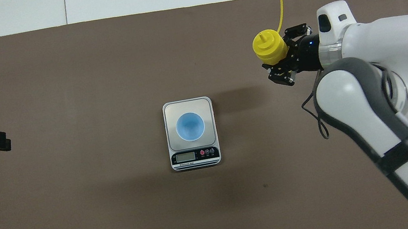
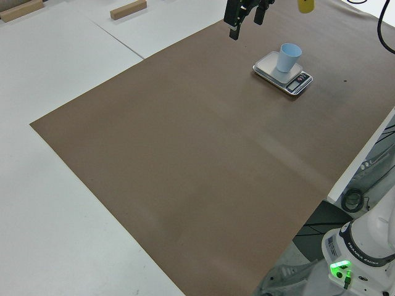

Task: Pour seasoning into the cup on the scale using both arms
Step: 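Grasp the yellow bottle with the right gripper and lift it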

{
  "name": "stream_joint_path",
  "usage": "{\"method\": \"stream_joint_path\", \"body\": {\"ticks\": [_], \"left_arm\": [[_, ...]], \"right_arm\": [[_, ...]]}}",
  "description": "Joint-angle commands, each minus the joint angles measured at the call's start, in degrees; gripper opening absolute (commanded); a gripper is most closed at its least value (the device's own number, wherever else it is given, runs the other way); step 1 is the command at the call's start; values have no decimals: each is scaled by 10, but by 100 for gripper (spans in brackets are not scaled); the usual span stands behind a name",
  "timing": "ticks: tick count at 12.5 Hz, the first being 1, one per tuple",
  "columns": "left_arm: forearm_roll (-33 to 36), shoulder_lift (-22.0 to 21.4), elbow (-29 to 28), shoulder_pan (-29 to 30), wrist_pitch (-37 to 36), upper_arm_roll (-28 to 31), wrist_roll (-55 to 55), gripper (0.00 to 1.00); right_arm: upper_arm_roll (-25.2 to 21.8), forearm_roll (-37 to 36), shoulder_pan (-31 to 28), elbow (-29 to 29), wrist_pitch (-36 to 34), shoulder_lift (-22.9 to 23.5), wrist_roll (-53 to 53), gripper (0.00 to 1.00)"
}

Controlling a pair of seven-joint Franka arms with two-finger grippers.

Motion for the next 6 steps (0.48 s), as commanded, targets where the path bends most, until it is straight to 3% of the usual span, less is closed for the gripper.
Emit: {"method": "stream_joint_path", "body": {"ticks": [1, 6], "left_arm": [[-6, -14, -13, 6, -2, -1, -2, 100], [-6, -14, -13, 6, -2, -1, -2, 100]], "right_arm": [[0, -156, 38, -1, 48, 5, 80, 0], [0, -459, 86, 5, 32, 11, 204, 0]]}}
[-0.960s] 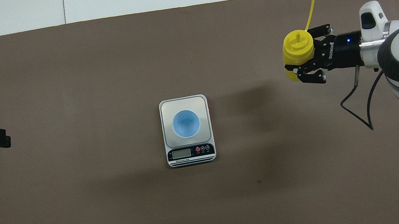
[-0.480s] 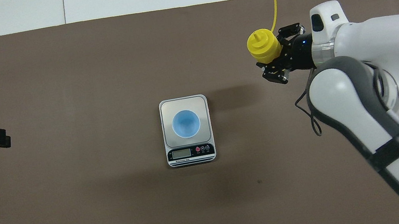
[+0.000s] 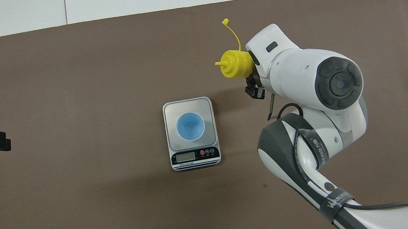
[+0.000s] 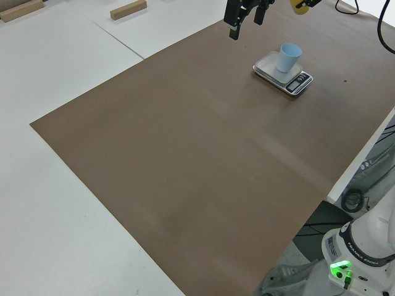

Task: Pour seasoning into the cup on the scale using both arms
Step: 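Carry the bottle over the cup and tilt its nozzle down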

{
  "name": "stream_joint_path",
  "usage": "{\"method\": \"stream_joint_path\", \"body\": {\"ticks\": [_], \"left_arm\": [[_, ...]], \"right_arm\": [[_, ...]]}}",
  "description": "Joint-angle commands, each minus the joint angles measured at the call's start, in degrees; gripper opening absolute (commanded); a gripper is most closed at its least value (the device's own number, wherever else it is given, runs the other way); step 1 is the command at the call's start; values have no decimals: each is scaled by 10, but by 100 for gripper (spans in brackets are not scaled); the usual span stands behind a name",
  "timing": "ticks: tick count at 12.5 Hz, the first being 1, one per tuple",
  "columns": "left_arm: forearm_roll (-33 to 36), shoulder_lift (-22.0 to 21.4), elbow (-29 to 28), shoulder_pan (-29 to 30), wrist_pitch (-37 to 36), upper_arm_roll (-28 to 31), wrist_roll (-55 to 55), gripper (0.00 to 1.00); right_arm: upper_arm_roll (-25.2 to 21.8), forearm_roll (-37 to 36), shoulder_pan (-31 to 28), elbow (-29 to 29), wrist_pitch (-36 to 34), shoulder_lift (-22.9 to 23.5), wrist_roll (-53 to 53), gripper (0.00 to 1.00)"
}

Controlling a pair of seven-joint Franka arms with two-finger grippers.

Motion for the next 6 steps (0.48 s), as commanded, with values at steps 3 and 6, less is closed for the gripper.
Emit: {"method": "stream_joint_path", "body": {"ticks": [3, 6], "left_arm": [[-6, -14, -13, 6, -2, -1, -2, 100], [-6, -14, -13, 6, -2, -1, -2, 100]], "right_arm": [[-2, -211, 37, 26, -41, 10, 21, 0], [-2, -342, 72, 26, -62, 12, 22, 0]]}}
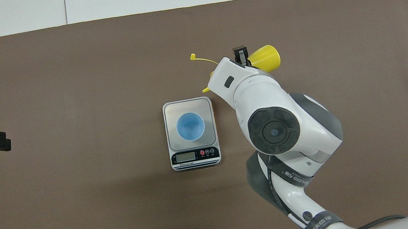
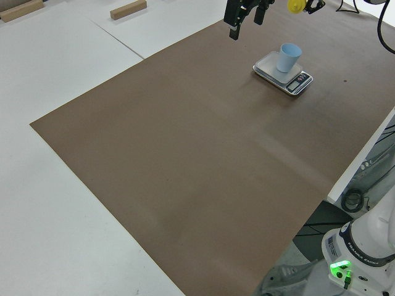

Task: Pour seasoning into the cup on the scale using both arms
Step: 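Carry the bottle over the cup and tilt its nozzle down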

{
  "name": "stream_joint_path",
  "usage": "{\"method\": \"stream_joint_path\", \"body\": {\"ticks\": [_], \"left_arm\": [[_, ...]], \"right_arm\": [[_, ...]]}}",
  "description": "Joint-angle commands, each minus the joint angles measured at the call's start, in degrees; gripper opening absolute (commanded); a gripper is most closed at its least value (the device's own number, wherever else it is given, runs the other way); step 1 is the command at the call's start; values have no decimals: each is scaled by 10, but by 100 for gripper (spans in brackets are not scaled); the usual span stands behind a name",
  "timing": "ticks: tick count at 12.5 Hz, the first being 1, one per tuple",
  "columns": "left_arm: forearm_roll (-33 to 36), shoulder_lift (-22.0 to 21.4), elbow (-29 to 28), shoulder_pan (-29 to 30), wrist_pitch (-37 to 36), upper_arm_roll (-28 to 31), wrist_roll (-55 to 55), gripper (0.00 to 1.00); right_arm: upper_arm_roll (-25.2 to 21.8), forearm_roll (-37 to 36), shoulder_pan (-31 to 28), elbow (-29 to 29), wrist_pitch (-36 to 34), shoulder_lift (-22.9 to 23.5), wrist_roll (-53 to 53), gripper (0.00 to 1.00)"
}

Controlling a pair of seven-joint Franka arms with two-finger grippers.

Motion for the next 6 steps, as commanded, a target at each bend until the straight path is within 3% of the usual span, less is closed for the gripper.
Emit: {"method": "stream_joint_path", "body": {"ticks": [1, 3, 6], "left_arm": [[-6, -14, -13, 6, -2, -1, -2, 100], [-6, -14, -13, 6, -2, -1, -2, 100], [-6, -14, -13, 6, -2, -1, -2, 100]], "right_arm": [[-2, -92, 18, 18, -23, 8, 6, 0], [-2, -180, 35, 17, -46, 9, 6, 0], [-2, -232, 62, 17, -73, 17, 14, 0]]}}
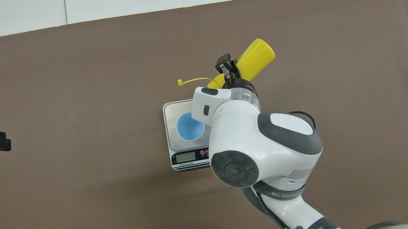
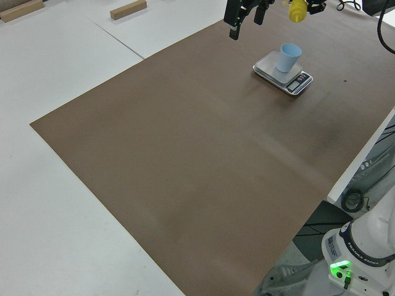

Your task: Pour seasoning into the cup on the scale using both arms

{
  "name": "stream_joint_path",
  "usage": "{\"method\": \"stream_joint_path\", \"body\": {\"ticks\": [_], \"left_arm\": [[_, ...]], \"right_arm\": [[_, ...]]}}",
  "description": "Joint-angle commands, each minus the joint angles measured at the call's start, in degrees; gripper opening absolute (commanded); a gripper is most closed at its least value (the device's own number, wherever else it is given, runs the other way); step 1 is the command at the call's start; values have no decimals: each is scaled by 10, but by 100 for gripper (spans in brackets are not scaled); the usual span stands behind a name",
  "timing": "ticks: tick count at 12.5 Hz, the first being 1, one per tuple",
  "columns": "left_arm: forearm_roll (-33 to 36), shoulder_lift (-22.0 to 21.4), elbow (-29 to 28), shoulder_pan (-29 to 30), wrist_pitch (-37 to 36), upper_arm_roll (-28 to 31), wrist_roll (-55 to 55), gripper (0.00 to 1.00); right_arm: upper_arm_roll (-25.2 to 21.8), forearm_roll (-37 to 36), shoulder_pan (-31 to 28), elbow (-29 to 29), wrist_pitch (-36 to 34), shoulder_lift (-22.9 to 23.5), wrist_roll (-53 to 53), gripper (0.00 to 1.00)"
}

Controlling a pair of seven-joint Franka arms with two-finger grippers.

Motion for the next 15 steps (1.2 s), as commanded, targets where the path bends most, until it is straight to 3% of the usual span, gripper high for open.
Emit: {"method": "stream_joint_path", "body": {"ticks": [1, 7, 15], "left_arm": [[-6, -14, -13, 6, -2, -1, -2, 100], [-6, -14, -13, 6, -2, -1, -2, 100], [-6, -14, -13, 6, -2, -1, -2, 100]], "right_arm": [[-1, -86, 31, 16, -52, 14, 24, 0], [-1, -221, 85, 16, -166, 49, 136, 0], [2, -221, 101, 15, -180, 58, 187, 0]]}}
